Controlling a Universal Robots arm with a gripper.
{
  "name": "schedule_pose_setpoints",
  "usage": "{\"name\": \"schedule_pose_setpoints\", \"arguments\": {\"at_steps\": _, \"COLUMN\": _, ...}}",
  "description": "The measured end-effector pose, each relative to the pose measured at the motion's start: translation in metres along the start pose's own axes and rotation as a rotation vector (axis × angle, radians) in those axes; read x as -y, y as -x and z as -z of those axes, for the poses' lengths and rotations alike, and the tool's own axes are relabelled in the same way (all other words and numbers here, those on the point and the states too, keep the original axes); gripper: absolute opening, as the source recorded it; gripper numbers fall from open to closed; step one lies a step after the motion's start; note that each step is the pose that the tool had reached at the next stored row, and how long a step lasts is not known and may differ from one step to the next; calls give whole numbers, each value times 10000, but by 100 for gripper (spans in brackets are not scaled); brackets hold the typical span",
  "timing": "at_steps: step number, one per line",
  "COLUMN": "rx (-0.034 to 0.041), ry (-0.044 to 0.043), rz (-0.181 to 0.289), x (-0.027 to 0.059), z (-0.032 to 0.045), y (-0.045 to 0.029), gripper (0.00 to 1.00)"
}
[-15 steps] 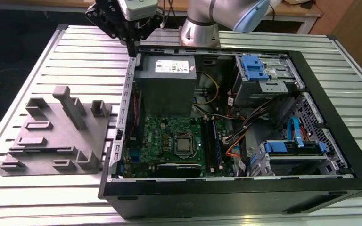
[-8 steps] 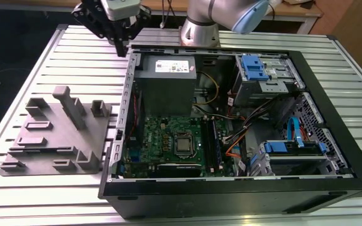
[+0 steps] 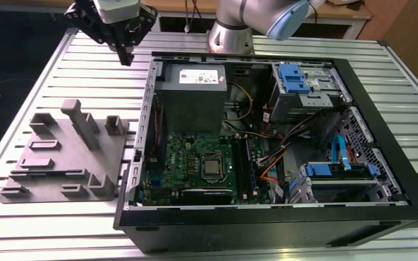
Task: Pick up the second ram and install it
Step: 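Reach for the second ram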
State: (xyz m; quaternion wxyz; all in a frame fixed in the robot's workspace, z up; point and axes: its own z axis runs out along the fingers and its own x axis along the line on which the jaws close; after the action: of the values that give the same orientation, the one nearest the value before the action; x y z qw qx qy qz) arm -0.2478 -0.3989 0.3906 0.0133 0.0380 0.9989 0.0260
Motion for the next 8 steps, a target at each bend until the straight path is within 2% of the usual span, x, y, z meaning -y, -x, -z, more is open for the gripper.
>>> {"name": "schedule_pose_setpoints", "arguments": {"at_steps": 8, "rx": 0, "ry": 0, "rz": 1, "x": 19, "z": -25, "y": -146, "gripper": 7}}
